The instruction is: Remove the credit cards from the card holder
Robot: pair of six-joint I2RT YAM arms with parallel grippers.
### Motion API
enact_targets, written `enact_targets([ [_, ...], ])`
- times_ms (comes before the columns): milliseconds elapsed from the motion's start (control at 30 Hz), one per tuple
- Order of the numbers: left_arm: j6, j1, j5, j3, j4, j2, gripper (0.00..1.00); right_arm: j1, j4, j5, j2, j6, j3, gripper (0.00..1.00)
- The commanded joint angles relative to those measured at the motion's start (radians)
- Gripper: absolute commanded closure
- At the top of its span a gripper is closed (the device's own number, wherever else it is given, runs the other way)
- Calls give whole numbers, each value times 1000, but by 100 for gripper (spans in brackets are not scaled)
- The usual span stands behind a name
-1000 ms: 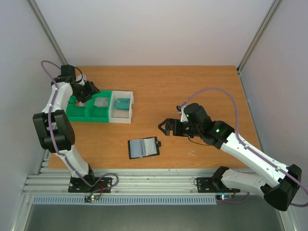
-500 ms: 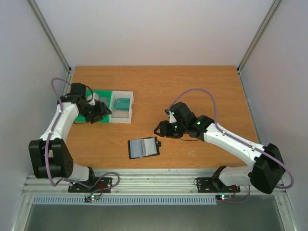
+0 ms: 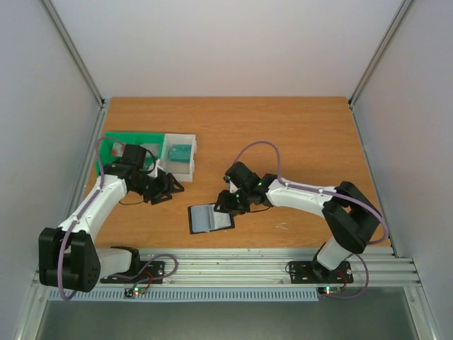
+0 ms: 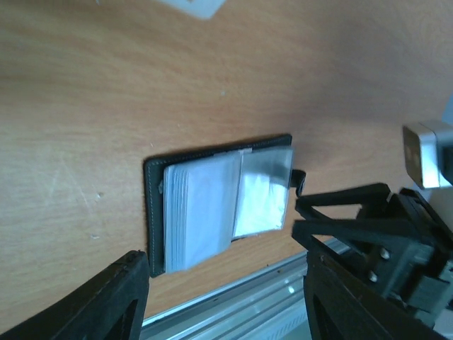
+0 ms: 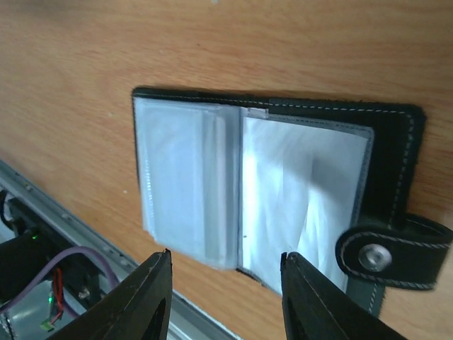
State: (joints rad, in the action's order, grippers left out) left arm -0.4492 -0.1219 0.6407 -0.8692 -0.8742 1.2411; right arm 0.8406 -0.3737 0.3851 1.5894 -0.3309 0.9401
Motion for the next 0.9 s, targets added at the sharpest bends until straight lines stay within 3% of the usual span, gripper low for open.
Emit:
enact_targets([
  [0, -71, -29, 68, 82, 114, -37, 39, 29, 80, 27, 73, -24, 28, 57],
  [400, -229, -58, 122, 274, 368, -73, 39, 49, 136, 50, 248, -49, 67, 68],
  [667, -314, -77, 179, 363, 555, -36, 39, 45, 186, 20, 262, -61, -1, 96],
  [867, -399, -113, 178, 412, 716, 3, 42, 27, 240, 27, 245, -86, -50, 99],
])
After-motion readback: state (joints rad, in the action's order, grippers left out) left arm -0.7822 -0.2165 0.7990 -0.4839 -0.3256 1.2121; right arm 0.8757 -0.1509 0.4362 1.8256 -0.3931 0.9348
